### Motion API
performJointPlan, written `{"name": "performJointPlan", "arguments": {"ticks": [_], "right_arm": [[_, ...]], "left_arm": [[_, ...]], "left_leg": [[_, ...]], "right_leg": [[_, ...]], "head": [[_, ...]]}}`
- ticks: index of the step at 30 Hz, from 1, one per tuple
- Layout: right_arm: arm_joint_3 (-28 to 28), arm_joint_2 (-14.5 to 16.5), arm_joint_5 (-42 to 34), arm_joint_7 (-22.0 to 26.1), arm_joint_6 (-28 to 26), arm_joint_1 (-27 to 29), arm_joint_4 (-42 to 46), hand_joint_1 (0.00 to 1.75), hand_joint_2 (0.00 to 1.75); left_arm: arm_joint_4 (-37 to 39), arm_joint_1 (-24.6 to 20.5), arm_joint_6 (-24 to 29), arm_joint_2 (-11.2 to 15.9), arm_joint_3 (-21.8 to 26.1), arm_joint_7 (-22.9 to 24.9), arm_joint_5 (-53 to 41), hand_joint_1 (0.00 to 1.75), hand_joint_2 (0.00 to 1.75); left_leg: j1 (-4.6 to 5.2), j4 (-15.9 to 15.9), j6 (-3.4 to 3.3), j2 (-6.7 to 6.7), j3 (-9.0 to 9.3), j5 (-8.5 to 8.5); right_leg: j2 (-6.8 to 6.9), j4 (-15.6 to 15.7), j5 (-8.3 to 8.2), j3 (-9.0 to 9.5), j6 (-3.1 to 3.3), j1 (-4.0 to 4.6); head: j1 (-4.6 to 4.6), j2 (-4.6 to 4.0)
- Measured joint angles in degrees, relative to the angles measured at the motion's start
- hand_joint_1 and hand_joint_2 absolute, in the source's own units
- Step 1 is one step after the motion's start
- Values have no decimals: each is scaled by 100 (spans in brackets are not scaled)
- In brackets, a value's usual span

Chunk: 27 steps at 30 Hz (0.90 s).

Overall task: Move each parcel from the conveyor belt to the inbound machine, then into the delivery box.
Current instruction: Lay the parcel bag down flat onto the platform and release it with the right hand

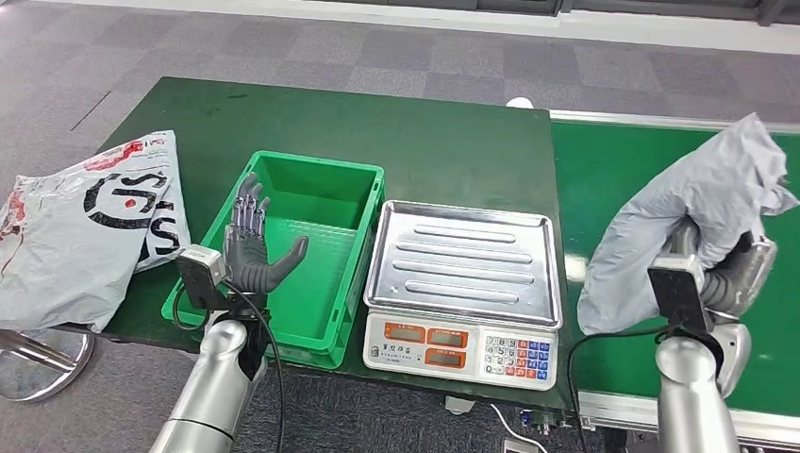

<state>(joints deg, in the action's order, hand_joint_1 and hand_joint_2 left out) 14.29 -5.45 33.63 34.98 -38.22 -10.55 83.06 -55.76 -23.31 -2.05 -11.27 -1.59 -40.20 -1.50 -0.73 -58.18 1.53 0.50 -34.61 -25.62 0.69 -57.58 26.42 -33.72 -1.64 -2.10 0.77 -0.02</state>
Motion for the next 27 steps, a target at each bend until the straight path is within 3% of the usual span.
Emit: {"name": "performJointPlan", "arguments": {"ticks": [3, 10, 17, 27], "right_arm": [[-3, 213, 103, 428, -147, 261, 1013, 175, 175], [-48, 413, 258, 467, -133, 330, 1997, 175, 175], [-1167, 64, 1301, -511, 1081, -742, 1564, 175, 175], [-1634, -108, 1348, -595, 1138, -1077, 1244, 175, 175]], "left_arm": [[185, -53, -19, -10, -135, 1, 43, 0, 175], [360, -102, -83, -47, -241, 1, 37, 0, 175], [594, -233, -101, -62, -276, 1, 118, 0, 175], [713, -254, -93, -64, -279, 1, 122, 0, 175]], "left_leg": [[0, 0, 1, -19, 2, -2], [1, -1, -1, -27, 2, 4], [-1, -1, 2, -80, 14, 21], [-3, 0, 2, -49, -9, 30]], "right_leg": [[-15, 0, -1, -7, 2, 0], [-25, 0, -12, -2, 1, -1], [-74, -3, -41, -16, 7, 1], [-46, -4, -40, -20, 6, 3]], "head": [[1, 0], [0, 1], [2, 0], [1, 0]]}}
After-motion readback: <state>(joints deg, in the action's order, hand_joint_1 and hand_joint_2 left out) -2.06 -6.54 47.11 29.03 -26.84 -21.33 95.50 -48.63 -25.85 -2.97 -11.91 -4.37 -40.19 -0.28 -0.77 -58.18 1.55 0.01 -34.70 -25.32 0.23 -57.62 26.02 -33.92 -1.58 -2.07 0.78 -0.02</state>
